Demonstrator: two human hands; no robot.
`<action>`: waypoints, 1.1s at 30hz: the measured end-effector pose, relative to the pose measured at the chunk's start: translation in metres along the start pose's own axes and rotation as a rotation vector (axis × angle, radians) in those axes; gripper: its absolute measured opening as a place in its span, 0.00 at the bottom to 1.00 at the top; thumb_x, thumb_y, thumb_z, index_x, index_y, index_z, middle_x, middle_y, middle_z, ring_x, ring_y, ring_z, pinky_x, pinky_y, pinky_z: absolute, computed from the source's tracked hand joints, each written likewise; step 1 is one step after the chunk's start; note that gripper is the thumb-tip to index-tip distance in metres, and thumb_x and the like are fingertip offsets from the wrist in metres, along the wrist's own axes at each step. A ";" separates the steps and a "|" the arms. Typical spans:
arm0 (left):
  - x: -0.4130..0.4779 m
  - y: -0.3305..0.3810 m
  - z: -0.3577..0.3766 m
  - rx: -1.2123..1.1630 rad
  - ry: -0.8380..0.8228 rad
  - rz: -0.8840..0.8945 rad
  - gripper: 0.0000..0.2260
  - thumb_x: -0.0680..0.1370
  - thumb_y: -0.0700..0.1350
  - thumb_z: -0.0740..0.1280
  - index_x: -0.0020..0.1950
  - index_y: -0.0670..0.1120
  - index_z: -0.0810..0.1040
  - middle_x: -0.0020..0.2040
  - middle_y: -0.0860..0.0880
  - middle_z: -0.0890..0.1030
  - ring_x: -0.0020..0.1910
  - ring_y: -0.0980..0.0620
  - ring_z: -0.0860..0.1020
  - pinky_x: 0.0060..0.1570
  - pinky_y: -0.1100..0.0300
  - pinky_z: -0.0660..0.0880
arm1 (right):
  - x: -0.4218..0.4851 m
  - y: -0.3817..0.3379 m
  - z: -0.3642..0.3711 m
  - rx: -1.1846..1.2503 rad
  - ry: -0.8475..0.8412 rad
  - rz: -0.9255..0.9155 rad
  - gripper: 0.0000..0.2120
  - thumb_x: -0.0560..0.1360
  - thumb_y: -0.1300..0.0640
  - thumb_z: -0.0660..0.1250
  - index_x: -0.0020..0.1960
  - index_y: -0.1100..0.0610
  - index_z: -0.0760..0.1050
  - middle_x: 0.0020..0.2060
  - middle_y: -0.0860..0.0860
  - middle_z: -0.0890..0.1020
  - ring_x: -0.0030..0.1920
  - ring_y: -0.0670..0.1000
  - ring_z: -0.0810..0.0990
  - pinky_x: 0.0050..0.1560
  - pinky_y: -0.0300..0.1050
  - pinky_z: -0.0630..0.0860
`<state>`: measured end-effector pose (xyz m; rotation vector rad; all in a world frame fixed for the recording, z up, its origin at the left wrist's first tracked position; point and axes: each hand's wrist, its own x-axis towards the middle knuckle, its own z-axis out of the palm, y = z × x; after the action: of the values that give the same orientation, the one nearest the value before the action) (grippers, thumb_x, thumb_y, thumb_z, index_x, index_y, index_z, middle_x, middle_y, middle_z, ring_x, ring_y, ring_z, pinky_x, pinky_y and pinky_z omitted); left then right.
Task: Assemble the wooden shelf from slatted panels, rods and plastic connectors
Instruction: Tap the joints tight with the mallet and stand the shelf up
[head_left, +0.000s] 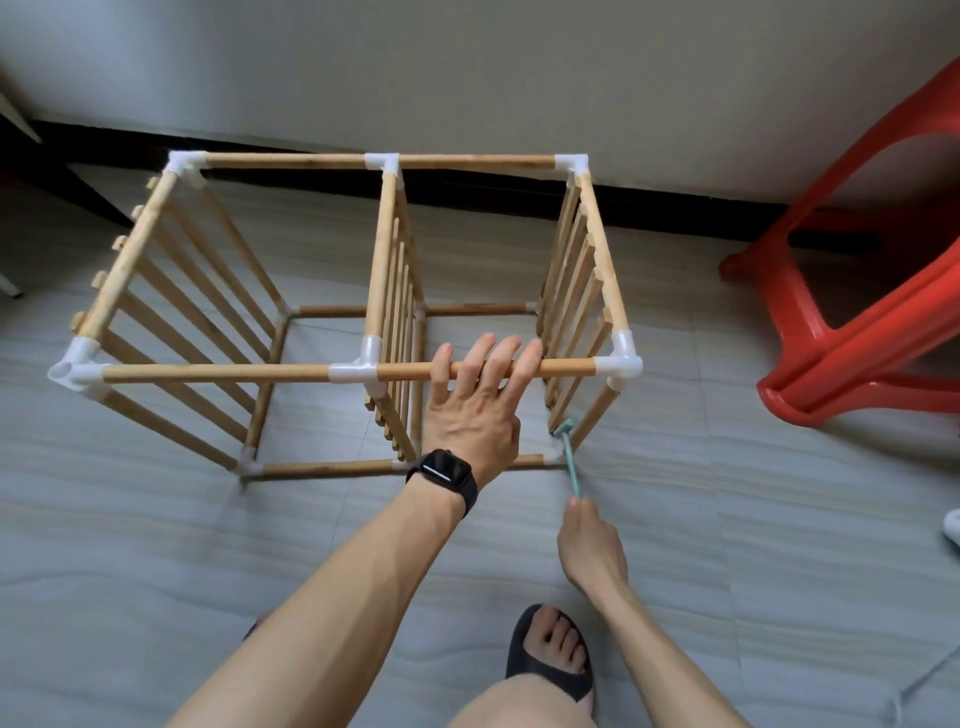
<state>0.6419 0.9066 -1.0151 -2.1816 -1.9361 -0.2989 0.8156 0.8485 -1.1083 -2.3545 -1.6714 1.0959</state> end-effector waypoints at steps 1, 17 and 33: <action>0.001 0.001 -0.005 -0.011 -0.044 -0.012 0.44 0.63 0.42 0.70 0.77 0.52 0.57 0.70 0.50 0.63 0.72 0.47 0.61 0.73 0.44 0.45 | -0.006 0.001 -0.004 0.005 0.009 -0.031 0.19 0.85 0.46 0.45 0.52 0.55 0.71 0.44 0.56 0.79 0.44 0.59 0.77 0.42 0.49 0.70; -0.051 -0.145 -0.082 -0.175 -0.223 -0.405 0.18 0.85 0.57 0.49 0.72 0.60 0.70 0.64 0.52 0.77 0.70 0.48 0.68 0.76 0.37 0.50 | -0.106 -0.097 -0.109 0.115 0.265 -0.702 0.16 0.81 0.43 0.54 0.42 0.52 0.69 0.30 0.50 0.79 0.31 0.50 0.77 0.35 0.57 0.74; -0.059 -0.113 -0.086 -0.167 -0.361 -0.266 0.35 0.81 0.56 0.60 0.82 0.53 0.44 0.82 0.52 0.49 0.81 0.50 0.45 0.76 0.45 0.36 | -0.130 -0.126 -0.101 -0.405 0.245 -0.742 0.15 0.84 0.44 0.44 0.45 0.49 0.61 0.32 0.49 0.77 0.33 0.55 0.77 0.34 0.50 0.71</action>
<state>0.5222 0.8392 -0.9471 -2.1990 -2.4873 -0.1143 0.7509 0.8259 -0.9129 -1.6353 -2.5016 0.3465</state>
